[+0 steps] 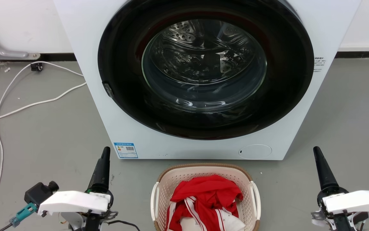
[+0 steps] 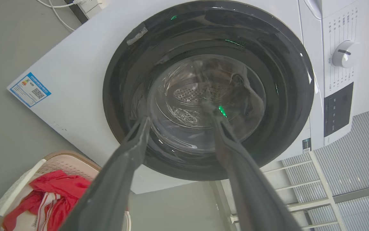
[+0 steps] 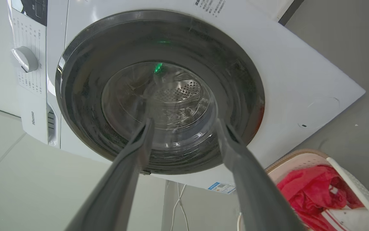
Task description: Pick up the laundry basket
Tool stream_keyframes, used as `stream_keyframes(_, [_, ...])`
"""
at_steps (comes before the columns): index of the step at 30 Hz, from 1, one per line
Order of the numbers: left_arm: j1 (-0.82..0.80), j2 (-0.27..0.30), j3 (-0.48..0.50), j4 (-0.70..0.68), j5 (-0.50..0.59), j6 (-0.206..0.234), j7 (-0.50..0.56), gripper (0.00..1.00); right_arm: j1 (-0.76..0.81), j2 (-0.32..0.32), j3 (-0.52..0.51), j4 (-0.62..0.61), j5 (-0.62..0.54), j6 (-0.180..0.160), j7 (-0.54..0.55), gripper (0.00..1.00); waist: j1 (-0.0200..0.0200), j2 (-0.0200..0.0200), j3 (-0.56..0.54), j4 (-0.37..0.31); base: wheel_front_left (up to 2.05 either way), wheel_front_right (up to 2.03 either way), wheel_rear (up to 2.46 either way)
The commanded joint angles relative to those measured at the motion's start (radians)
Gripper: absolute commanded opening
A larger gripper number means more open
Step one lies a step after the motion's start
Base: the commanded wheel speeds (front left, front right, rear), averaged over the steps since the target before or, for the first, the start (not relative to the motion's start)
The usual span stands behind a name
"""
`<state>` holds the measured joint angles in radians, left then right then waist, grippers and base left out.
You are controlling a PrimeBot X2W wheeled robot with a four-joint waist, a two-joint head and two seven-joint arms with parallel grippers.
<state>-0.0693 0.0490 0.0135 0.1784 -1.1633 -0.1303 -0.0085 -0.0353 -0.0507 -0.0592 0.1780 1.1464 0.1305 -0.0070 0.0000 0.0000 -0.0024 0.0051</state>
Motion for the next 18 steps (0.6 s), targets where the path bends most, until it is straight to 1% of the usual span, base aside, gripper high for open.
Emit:
stream_keyframes(1, [-0.01, 0.002, -0.006, -0.024, 0.053, 0.002, -0.011, 1.0, 0.0, -0.002, 0.001, -0.027, -0.065, 0.0, -0.008, 1.0, 0.0, 0.0, 0.0, 0.0, 0.0, 0.0, 0.0])
stream_keyframes(9, [-0.008, 0.003, -0.035, -0.041, 0.225, 0.014, -0.041, 1.0, 0.015, -0.001, 0.0, -0.063, -0.248, 0.0, -0.016, 1.0, 0.0, 0.0, -0.001, 0.0, 0.0, 0.0, 0.0])
stream_keyframes(18, [-0.009, 0.01, -0.058, -0.048, 0.374, 0.026, -0.072, 1.0, 0.028, -0.001, 0.006, -0.094, -0.398, 0.0, -0.024, 1.0, 0.0, 0.0, 0.0, 0.0, 0.0, 0.0, 0.0])
